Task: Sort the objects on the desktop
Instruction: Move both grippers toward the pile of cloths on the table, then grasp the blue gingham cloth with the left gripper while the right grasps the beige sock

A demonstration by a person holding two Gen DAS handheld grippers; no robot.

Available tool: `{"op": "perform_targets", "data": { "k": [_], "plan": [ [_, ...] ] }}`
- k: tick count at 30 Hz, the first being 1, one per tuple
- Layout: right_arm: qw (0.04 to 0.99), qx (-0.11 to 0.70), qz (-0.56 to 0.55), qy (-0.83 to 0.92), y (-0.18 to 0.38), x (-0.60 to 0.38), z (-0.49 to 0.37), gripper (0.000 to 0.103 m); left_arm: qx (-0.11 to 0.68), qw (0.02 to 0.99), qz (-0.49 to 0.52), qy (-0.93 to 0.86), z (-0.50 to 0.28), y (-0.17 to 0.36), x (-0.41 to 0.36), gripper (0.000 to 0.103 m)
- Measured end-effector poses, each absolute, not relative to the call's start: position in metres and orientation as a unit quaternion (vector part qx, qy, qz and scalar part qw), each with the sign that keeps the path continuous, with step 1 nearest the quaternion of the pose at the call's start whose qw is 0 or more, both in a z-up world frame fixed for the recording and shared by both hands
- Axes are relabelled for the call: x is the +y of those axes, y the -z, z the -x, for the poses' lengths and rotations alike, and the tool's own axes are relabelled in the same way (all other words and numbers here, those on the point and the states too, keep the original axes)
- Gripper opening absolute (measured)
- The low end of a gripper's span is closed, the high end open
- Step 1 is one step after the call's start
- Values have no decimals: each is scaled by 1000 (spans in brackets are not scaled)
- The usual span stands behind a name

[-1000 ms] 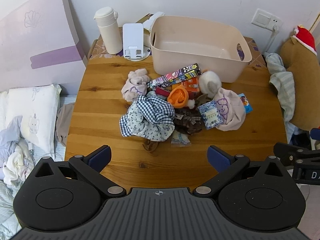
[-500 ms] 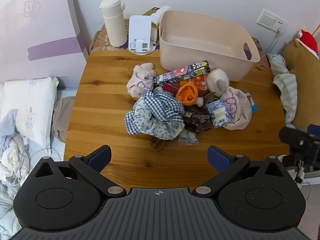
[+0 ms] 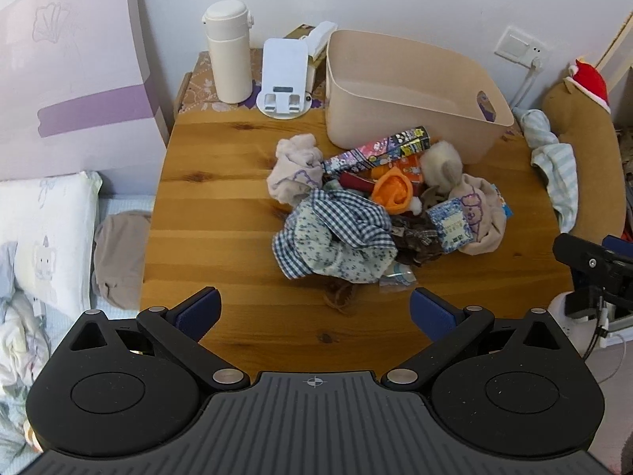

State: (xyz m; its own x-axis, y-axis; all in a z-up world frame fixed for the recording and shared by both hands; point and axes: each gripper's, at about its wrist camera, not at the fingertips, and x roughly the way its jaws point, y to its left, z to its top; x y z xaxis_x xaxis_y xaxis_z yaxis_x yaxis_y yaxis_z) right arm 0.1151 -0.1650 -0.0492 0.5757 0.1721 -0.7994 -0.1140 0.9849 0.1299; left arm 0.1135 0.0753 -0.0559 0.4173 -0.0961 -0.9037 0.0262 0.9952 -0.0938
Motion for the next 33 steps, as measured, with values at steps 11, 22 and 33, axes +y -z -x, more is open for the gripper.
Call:
{"op": "perform_targets", "data": {
  "k": [11,22,33],
  "plan": [
    [881,463,-43,-92,85,-165,-133,87,516,851,56,77,-123,80,89,103],
    [876,478,5,-64,132,-189,-181,80,493,865,-58,71,-148,125,50,91],
    [857,508,39,-79,180,-209,-228,78,536,841,-35,55,-192,180,33,91]
  ]
}}
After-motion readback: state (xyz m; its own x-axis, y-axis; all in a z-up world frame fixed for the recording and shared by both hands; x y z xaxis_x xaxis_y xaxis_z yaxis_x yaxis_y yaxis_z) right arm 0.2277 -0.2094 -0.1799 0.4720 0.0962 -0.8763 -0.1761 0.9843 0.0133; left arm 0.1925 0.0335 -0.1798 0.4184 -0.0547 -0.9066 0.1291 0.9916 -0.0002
